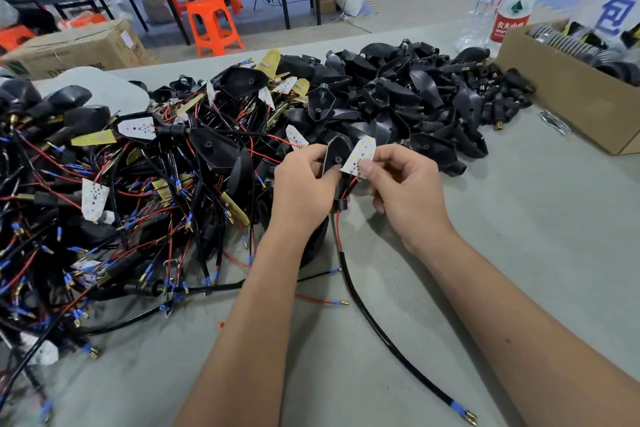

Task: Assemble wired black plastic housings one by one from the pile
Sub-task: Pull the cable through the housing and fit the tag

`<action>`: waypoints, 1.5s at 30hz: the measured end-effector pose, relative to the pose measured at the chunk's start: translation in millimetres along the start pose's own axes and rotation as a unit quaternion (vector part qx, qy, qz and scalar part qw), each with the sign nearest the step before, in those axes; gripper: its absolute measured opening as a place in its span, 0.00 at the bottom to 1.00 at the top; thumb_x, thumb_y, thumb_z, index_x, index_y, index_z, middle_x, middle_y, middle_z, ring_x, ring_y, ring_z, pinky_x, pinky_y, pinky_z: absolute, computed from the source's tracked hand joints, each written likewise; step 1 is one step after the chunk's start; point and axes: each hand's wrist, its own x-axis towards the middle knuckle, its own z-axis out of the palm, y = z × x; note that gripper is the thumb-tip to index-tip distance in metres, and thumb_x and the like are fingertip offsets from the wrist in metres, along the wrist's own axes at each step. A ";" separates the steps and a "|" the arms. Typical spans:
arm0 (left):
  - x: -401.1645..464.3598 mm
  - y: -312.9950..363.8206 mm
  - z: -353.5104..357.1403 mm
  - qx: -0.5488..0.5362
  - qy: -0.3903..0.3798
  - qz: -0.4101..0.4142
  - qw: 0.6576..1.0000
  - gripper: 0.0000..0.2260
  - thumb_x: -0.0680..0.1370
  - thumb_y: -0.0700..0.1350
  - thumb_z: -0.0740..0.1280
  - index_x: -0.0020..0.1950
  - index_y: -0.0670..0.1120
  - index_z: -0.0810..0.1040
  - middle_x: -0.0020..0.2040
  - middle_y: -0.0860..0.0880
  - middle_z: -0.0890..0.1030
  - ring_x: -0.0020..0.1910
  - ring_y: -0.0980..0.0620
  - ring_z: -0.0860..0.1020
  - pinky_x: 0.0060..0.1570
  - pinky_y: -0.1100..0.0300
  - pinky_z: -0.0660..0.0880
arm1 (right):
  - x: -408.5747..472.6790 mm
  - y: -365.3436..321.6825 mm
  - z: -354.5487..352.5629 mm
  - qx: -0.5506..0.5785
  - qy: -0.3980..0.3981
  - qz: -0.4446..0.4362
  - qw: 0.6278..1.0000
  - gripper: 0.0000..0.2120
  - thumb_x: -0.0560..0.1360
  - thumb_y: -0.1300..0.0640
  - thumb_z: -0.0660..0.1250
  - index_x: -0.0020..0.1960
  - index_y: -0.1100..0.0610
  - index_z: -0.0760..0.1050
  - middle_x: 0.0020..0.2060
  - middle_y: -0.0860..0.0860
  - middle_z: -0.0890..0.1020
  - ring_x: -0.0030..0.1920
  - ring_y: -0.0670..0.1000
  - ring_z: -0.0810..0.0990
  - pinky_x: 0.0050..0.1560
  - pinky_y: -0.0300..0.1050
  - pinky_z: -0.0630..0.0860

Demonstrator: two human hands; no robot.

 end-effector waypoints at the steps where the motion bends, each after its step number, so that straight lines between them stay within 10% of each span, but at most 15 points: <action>1: -0.9 2.2 -0.7 -0.013 -0.019 -0.011 1.000 0.04 0.80 0.41 0.68 0.49 0.47 0.84 0.39 0.40 0.84 0.38 0.35 0.84 0.40 0.37 0.83 | 0.4 0.7 -0.3 -0.011 0.005 -0.002 1.000 0.07 0.78 0.62 0.71 0.44 0.51 0.82 0.33 0.47 0.79 0.32 0.47 0.73 0.29 0.40 0.69; 9: -2.2 10.8 -12.0 -0.172 -0.153 -0.113 0.967 0.12 0.78 0.38 0.62 0.55 0.44 0.84 0.51 0.36 0.85 0.48 0.34 0.86 0.49 0.42 0.84 | 1.7 0.0 -2.4 -0.053 0.023 -0.002 0.998 0.06 0.79 0.61 0.70 0.45 0.52 0.82 0.32 0.42 0.79 0.32 0.43 0.73 0.33 0.39 0.71; 26: -3.9 9.8 -4.5 -0.155 -0.092 -0.137 0.974 0.16 0.80 0.28 0.57 0.52 0.40 0.84 0.44 0.39 0.86 0.40 0.40 0.87 0.37 0.55 0.83 | -8.5 -11.5 2.9 -0.171 -0.012 -0.152 0.973 0.04 0.76 0.65 0.74 0.48 0.58 0.85 0.43 0.50 0.77 0.41 0.43 0.75 0.42 0.35 0.70; 34: -2.2 12.8 -12.5 -0.210 -0.152 -0.139 0.956 0.21 0.68 0.36 0.60 0.57 0.38 0.83 0.54 0.35 0.85 0.54 0.37 0.85 0.55 0.42 0.82 | -4.0 -9.5 1.2 -0.181 -0.027 -0.092 0.979 0.05 0.77 0.62 0.73 0.46 0.54 0.85 0.45 0.52 0.78 0.43 0.47 0.77 0.46 0.43 0.75; 45: -6.8 16.7 -11.3 -0.170 -0.157 -0.142 0.963 0.18 0.71 0.40 0.64 0.59 0.39 0.83 0.57 0.31 0.82 0.59 0.30 0.81 0.52 0.45 0.83 | -5.1 -11.4 1.1 -0.162 0.045 -0.076 0.983 0.03 0.75 0.60 0.76 0.43 0.55 0.87 0.41 0.54 0.81 0.43 0.51 0.79 0.44 0.43 0.76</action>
